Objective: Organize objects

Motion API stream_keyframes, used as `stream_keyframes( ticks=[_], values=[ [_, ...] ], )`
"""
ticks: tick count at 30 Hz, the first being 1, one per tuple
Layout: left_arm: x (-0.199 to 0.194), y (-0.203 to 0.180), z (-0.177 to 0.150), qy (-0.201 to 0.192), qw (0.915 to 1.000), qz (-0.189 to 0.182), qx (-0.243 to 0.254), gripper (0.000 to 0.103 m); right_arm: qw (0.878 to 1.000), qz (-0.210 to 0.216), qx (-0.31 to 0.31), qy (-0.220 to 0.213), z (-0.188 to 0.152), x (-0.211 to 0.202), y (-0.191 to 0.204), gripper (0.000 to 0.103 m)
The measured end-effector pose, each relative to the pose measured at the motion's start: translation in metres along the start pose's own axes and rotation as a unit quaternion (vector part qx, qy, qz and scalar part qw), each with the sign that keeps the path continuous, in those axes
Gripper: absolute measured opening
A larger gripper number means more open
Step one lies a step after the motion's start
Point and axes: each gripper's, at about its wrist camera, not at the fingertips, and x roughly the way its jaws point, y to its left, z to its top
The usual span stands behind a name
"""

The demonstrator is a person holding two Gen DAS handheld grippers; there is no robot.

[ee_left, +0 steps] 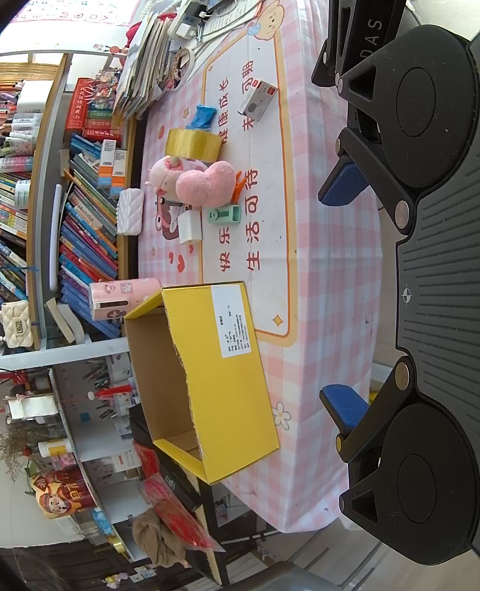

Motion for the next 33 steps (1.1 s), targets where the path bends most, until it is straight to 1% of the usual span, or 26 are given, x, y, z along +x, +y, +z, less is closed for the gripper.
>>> stream_keyframes(
  ticks=[33],
  values=[
    [-0.0085, -0.0026, -0.0008, -0.005, 1.0000, -0.001, 0.001, 0.103, 1.000, 0.000, 0.001, -0.003, -0.0006, -0.0037, -0.0023, 0.103]
  ],
)
